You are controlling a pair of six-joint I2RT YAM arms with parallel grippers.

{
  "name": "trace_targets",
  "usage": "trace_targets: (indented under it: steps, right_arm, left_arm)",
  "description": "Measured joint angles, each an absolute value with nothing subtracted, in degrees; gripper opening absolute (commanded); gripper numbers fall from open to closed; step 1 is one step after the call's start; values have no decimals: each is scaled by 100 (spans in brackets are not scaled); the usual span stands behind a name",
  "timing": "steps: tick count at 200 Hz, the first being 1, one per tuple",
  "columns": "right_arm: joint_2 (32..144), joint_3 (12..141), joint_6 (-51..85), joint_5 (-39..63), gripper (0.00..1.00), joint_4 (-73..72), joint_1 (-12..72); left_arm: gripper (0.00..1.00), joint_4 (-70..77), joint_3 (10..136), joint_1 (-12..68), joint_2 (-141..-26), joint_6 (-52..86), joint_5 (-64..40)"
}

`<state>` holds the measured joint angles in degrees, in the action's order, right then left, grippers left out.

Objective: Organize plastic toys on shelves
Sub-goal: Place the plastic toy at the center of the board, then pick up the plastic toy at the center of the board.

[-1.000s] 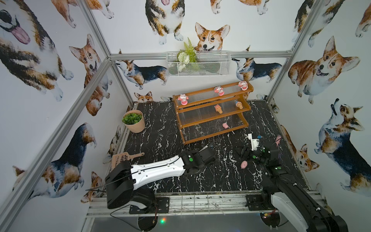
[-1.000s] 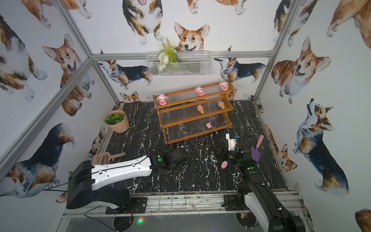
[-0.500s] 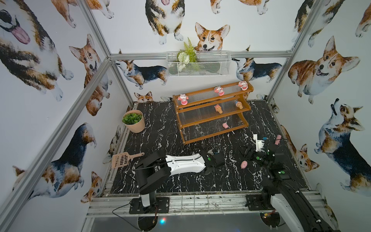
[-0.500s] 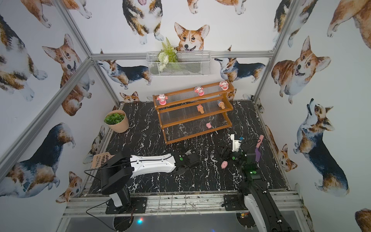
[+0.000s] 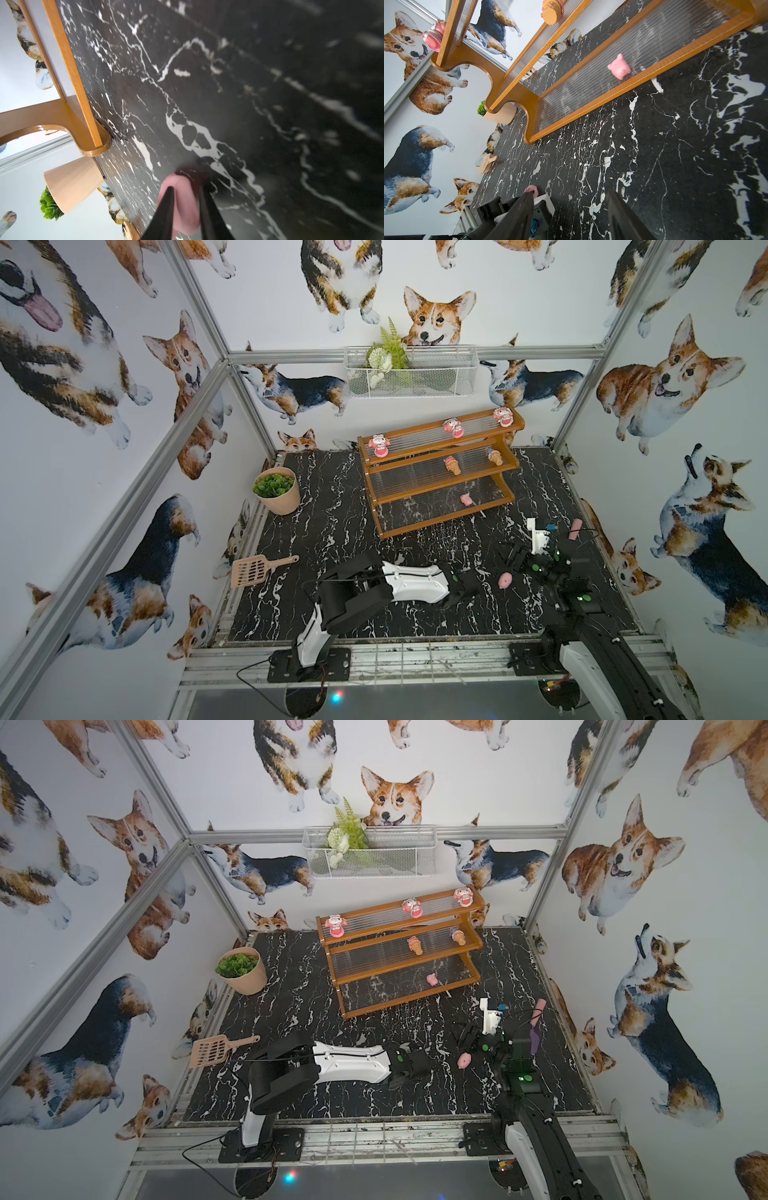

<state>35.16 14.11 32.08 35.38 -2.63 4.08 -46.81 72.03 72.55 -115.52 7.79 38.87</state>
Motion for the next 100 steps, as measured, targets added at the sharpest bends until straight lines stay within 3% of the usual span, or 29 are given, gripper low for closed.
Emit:
trace_targets:
  steps: [55, 100]
  right_arm:
    - [3470, 1409, 3210, 3601, 62, -222, 384]
    - [3323, 1400, 3203, 3601, 62, -191, 375]
  left_arm:
    - [56, -4792, 7325, 7498, -11275, 985, 3625]
    - [75, -4383, 6845, 7762, -9784, 1190, 3352]
